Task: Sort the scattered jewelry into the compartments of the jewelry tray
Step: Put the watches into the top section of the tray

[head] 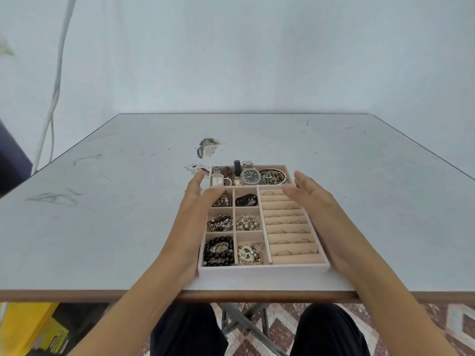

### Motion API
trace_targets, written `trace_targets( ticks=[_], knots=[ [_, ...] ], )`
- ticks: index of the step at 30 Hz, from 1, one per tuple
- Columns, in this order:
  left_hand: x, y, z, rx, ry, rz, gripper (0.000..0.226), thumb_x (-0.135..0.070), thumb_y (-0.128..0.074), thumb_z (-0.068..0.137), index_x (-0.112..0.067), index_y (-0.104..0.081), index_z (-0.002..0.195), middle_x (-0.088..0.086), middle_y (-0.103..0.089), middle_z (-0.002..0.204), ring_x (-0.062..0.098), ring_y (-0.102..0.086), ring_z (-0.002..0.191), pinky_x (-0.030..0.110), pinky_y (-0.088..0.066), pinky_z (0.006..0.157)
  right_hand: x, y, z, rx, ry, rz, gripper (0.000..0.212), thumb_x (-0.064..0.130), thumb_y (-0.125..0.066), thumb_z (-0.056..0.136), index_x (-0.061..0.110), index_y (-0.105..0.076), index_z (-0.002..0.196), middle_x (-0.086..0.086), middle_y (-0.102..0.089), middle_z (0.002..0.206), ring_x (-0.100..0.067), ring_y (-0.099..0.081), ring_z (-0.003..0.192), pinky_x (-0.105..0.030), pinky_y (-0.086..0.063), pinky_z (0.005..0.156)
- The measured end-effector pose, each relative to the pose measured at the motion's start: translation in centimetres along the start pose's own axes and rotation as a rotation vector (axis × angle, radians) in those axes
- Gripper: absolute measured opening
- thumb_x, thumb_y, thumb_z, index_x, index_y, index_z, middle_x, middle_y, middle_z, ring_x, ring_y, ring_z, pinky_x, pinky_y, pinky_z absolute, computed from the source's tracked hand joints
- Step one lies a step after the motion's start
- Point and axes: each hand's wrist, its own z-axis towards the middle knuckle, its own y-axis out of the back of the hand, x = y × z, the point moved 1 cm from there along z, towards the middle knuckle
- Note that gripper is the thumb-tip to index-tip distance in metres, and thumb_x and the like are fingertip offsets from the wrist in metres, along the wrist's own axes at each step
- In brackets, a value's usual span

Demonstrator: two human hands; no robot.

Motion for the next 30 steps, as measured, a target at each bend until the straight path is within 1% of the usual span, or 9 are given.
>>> trace_targets(
  ticks=[5, 11, 15, 20, 24, 25, 27, 28, 30],
  knots=[
    [-0.4, -0.3, -0.3, -0.005, 0.032, -0.016, 0.055, -0.044, -0.049, 0.092, -0.049, -0.027, 0.143, -0.025, -0.024, 0.152, -0.007, -0.028, 0.120, 0.029, -0.021, 0.098, 0.2, -1.0, -0.4, -0.014, 0.060, -0.118, 0.063, 0.045, -0.053, 0.092, 0.044, -0.024, 0.147, 0.025, -0.022, 0.152, 0.001, -0.021, 0.140, -0.025, -0.020, 0.108],
    [-0.2, -0.4, 0.1, -0.035, 0.027, -0.030, 0.052, -0.042, -0.049, 0.093, -0.048, -0.031, 0.141, -0.027, -0.027, 0.150, -0.006, -0.029, 0.121, 0.028, -0.022, 0.097, 0.1, -0.8, -0.3, -0.036, 0.079, -0.055, 0.054, 0.044, -0.053, 0.092, 0.047, -0.033, 0.142, 0.027, -0.028, 0.149, 0.003, -0.025, 0.138, -0.022, -0.023, 0.101],
    [-0.1, -0.2, 1.5, -0.039, 0.028, -0.049, 0.049, -0.040, -0.049, 0.093, -0.045, -0.035, 0.140, -0.022, -0.034, 0.148, -0.001, -0.033, 0.131, 0.026, -0.024, 0.098, 0.3, -1.0, 0.4, -0.045, 0.075, -0.046, 0.050, 0.047, -0.052, 0.092, 0.050, -0.035, 0.139, 0.025, -0.029, 0.149, -0.001, -0.028, 0.137, -0.026, -0.027, 0.098],
    [-0.1, -0.4, 4.0, -0.042, 0.057, -0.072, 0.051, -0.048, -0.054, 0.085, -0.047, -0.041, 0.134, -0.013, -0.044, 0.142, 0.012, -0.040, 0.131, 0.042, -0.029, 0.111, 1.1, -0.3, 2.7, -0.042, 0.054, -0.005, 0.046, 0.046, -0.052, 0.093, 0.044, -0.042, 0.138, 0.021, -0.039, 0.142, 0.002, -0.035, 0.119, -0.025, -0.026, 0.090],
    [-0.4, -0.9, 6.1, -0.054, 0.050, -0.089, 0.052, -0.047, -0.052, 0.087, -0.042, -0.039, 0.137, -0.012, -0.039, 0.145, 0.012, -0.036, 0.133, 0.032, -0.028, 0.101, 1.5, 0.1, 5.0, -0.015, 0.057, -0.011, 0.050, 0.050, -0.051, 0.091, 0.039, -0.043, 0.139, 0.022, -0.041, 0.137, 0.000, -0.038, 0.122, -0.025, -0.029, 0.093],
    [-0.5, -1.1, 6.6, -0.059, 0.053, -0.098, 0.053, -0.047, -0.052, 0.086, -0.041, -0.040, 0.137, -0.011, -0.040, 0.145, 0.012, -0.037, 0.132, 0.032, -0.029, 0.099, 1.6, 0.1, 5.5, -0.005, 0.050, -0.011, 0.051, 0.054, -0.053, 0.088, 0.038, -0.046, 0.136, 0.020, -0.043, 0.139, -0.003, -0.040, 0.125, -0.028, -0.032, 0.099],
    [-0.5, -1.2, 7.5, -0.066, 0.059, -0.103, 0.055, -0.049, -0.051, 0.083, -0.040, -0.041, 0.137, -0.010, -0.042, 0.144, 0.012, -0.039, 0.131, 0.031, -0.030, 0.095, 1.7, 0.2, 6.8, 0.033, 0.045, 0.004, 0.051, 0.066, -0.060, 0.075, 0.040, -0.052, 0.118, 0.014, -0.049, 0.132, -0.013, -0.044, 0.127, -0.046, -0.032, 0.110],
    [-0.5, -1.3, 8.0, -0.068, 0.054, -0.104, 0.054, -0.047, -0.051, 0.084, -0.040, -0.041, 0.137, -0.010, -0.042, 0.143, 0.013, -0.039, 0.131, 0.032, -0.030, 0.095, 1.7, 0.4, 7.5, 0.054, 0.053, 0.015, 0.049, 0.070, -0.062, 0.068, 0.043, -0.051, 0.107, 0.014, -0.049, 0.124, -0.017, -0.046, 0.125, -0.053, -0.030, 0.111],
    [-0.6, -1.5, 9.1, -0.070, 0.034, -0.105, 0.047, -0.042, -0.048, 0.090, -0.039, -0.041, 0.137, -0.009, -0.044, 0.142, 0.013, -0.041, 0.130, 0.033, -0.033, 0.097, 1.8, 0.7, 8.9, 0.069, 0.086, 0.029, 0.050, 0.072, -0.064, 0.063, 0.047, -0.048, 0.104, 0.016, -0.045, 0.120, -0.019, -0.045, 0.126, -0.055, -0.029, 0.111]
  ],
)
